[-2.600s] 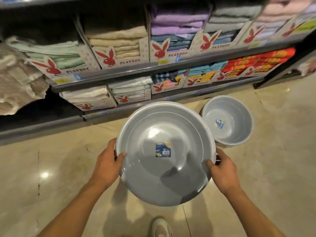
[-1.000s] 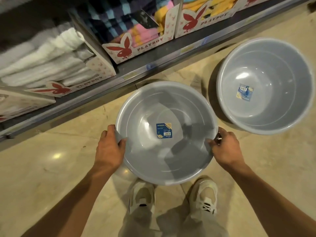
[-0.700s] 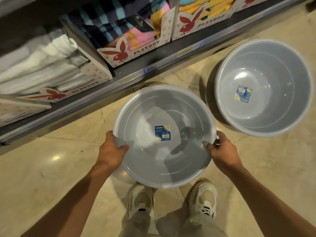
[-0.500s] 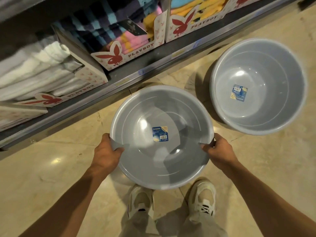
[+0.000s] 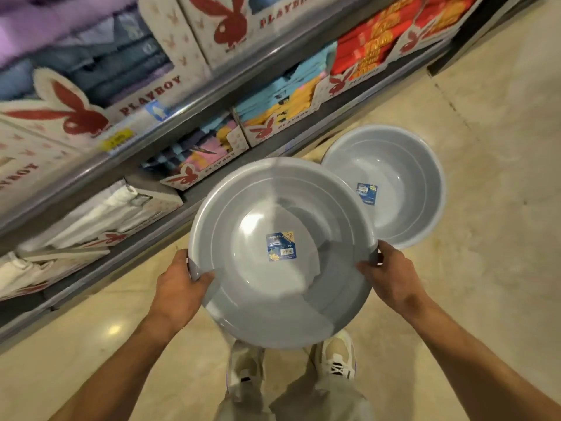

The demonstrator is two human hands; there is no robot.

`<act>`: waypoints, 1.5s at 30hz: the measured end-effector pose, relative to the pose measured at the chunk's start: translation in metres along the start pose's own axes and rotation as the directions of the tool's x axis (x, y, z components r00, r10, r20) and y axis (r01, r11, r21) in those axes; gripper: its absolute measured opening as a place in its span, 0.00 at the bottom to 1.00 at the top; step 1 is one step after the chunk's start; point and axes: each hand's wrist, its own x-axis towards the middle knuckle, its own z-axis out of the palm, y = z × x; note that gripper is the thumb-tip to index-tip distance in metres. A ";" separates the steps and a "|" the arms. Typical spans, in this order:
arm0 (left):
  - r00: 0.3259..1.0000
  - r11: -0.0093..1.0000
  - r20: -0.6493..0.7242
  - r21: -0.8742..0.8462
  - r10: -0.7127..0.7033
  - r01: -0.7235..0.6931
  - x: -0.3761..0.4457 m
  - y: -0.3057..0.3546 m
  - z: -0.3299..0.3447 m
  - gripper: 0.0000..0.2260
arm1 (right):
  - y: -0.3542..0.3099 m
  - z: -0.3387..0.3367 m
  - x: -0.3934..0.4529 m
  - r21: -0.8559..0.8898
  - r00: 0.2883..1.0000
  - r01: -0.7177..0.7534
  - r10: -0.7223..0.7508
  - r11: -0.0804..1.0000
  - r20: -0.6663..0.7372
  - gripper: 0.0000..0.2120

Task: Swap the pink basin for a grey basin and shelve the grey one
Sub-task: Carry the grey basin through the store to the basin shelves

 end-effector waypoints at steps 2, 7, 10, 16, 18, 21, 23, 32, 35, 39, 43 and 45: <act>0.999 1.000 0.018 0.012 0.026 -0.027 -0.008 0.037 -0.006 0.16 | -0.007 -0.034 -0.010 0.023 1.000 0.008 -0.007 1.000 -0.011 0.15; 0.994 0.995 0.071 0.059 0.080 -0.084 -0.030 0.131 -0.006 0.15 | -0.017 -0.119 -0.032 0.025 0.997 -0.043 0.044 0.999 -0.057 0.12; 0.989 0.989 0.091 0.083 0.115 -0.122 -0.042 0.180 0.001 0.15 | -0.020 -0.163 -0.042 0.030 0.989 -0.108 0.110 0.994 -0.101 0.13; 0.969 0.982 0.184 0.069 0.163 -0.178 -0.038 0.238 0.030 0.13 | -0.012 -0.211 -0.036 0.062 0.963 -0.199 0.207 0.978 -0.175 0.12; 0.961 0.978 0.220 0.088 0.168 -0.191 -0.027 0.249 0.043 0.13 | -0.008 -0.215 -0.023 0.078 0.951 -0.237 0.247 0.969 -0.188 0.10; 0.958 0.979 0.255 0.116 0.134 -0.168 -0.004 0.261 0.064 0.12 | 0.001 -0.213 0.003 0.139 0.925 -0.288 0.312 0.948 -0.218 0.09; 0.957 0.972 0.264 0.163 0.123 -0.170 0.016 0.265 0.078 0.11 | 0.008 -0.208 0.025 0.168 0.917 -0.296 0.329 0.940 -0.226 0.09; 0.948 0.980 0.319 0.187 -0.002 -0.062 0.093 0.244 0.141 0.13 | 0.055 -0.163 0.104 0.254 0.909 -0.338 0.384 0.906 -0.163 0.12; 0.955 0.980 0.295 0.194 -0.009 -0.051 0.112 0.234 0.165 0.14 | 0.072 -0.148 0.130 0.262 0.897 -0.371 0.417 0.891 -0.149 0.12; 0.960 0.966 0.276 0.256 -0.044 -0.029 0.134 0.226 0.193 0.15 | 0.090 -0.135 0.162 0.227 0.902 -0.353 0.395 0.908 -0.175 0.14; 0.962 0.958 0.270 0.284 -0.045 -0.035 0.148 0.219 0.210 0.15 | 0.100 -0.125 0.182 0.208 0.896 -0.371 0.408 0.905 -0.177 0.15; 0.957 0.957 0.284 0.287 -0.052 -0.033 0.153 0.215 0.217 0.16 | 0.104 -0.120 0.189 0.209 0.893 -0.386 0.420 0.899 -0.159 0.16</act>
